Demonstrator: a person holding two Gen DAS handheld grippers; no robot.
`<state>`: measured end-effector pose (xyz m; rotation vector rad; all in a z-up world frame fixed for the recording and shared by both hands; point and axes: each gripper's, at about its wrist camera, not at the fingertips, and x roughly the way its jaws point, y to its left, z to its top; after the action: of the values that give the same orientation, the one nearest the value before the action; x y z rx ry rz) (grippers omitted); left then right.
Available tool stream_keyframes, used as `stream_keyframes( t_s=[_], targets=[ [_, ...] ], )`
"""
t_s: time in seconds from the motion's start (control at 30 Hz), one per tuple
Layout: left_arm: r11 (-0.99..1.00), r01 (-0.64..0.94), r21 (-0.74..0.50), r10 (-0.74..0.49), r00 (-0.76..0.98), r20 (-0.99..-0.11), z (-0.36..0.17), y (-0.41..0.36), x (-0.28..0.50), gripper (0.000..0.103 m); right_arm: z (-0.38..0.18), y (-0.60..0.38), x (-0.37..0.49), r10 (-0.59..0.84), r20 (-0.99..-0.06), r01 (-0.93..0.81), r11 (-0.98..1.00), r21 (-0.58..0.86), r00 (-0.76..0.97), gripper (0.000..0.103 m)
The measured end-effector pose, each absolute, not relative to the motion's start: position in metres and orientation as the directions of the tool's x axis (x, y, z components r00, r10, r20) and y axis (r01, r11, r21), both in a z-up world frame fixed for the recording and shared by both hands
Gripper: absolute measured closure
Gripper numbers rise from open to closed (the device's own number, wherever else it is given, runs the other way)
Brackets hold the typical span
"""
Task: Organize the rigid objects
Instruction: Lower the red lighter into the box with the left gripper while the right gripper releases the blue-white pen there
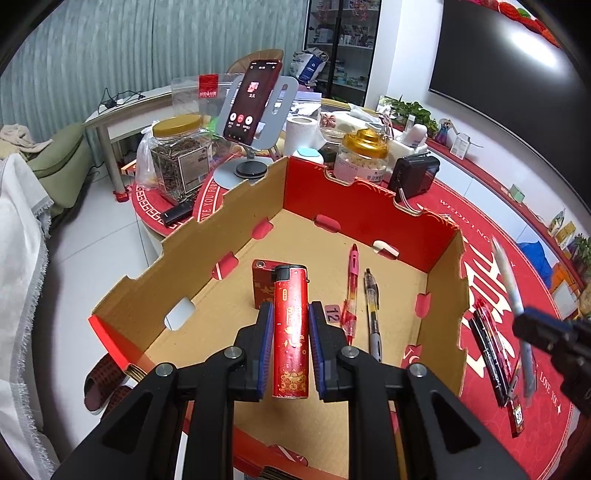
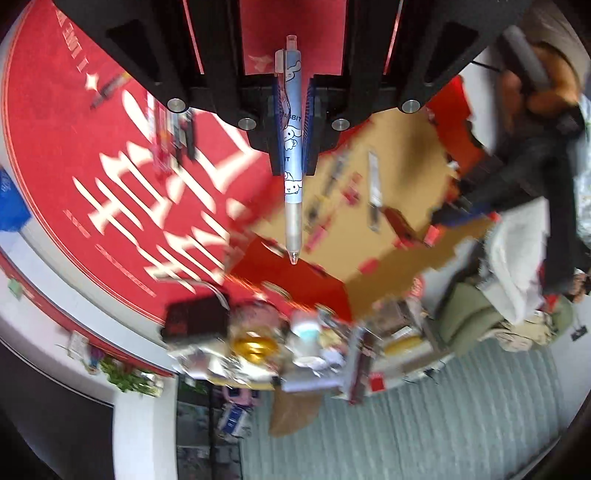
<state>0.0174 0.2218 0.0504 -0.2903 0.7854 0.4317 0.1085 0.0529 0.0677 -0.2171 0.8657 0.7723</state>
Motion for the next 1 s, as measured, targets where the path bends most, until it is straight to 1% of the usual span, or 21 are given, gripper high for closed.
stream_keyframes(
  t_s=[0.1,0.33,0.63,0.8,0.87,0.9,0.93,0.97,1.0],
  targets=[
    [0.87,-0.485,-0.088,0.272,0.621,-0.735,0.05,0.226,0.018,0.083,0.069,0.078,0.11,0.536,-0.751,-0.705,0.696,0.136,0.385,0.093],
    [0.861,-0.501,-0.085,0.277,0.604,-0.747,0.044,0.235,0.021,0.083,0.05,0.118,0.119,0.533,-0.775,-0.712,0.684,0.159,0.34,0.093],
    [0.862,-0.5,-0.085,0.259,0.577,-0.775,0.031,0.24,0.033,0.083,0.022,0.133,0.134,0.478,-0.824,-0.684,0.712,0.162,0.303,0.093],
    [0.871,-0.486,-0.077,0.225,0.533,-0.816,0.017,0.243,0.044,0.082,0.01,0.134,0.139,0.447,-0.845,-0.674,0.723,0.149,0.292,0.093],
    [0.881,-0.469,-0.066,0.206,0.504,-0.839,0.011,0.244,0.05,0.074,0.009,0.133,0.141,0.443,-0.847,-0.667,0.73,0.15,0.295,0.093],
    [0.884,-0.462,-0.073,0.195,0.506,-0.84,0.012,0.244,0.051,0.063,0.009,0.132,0.142,0.441,-0.847,-0.664,0.733,0.149,0.297,0.093],
    [0.887,-0.455,-0.079,0.186,0.508,-0.841,0.013,0.243,0.051,0.041,0.009,0.131,0.143,0.442,-0.844,-0.659,0.737,0.15,0.303,0.092],
    [0.891,-0.446,-0.082,0.178,0.51,-0.841,0.016,0.242,0.052,0.029,0.011,0.129,0.143,0.443,-0.841,-0.656,0.74,0.149,0.309,0.092],
    [0.892,-0.448,-0.067,0.189,0.502,-0.844,0.017,0.24,0.054,0.021,0.014,0.125,0.143,0.438,-0.836,-0.645,0.752,0.138,0.331,0.092]
  ],
)
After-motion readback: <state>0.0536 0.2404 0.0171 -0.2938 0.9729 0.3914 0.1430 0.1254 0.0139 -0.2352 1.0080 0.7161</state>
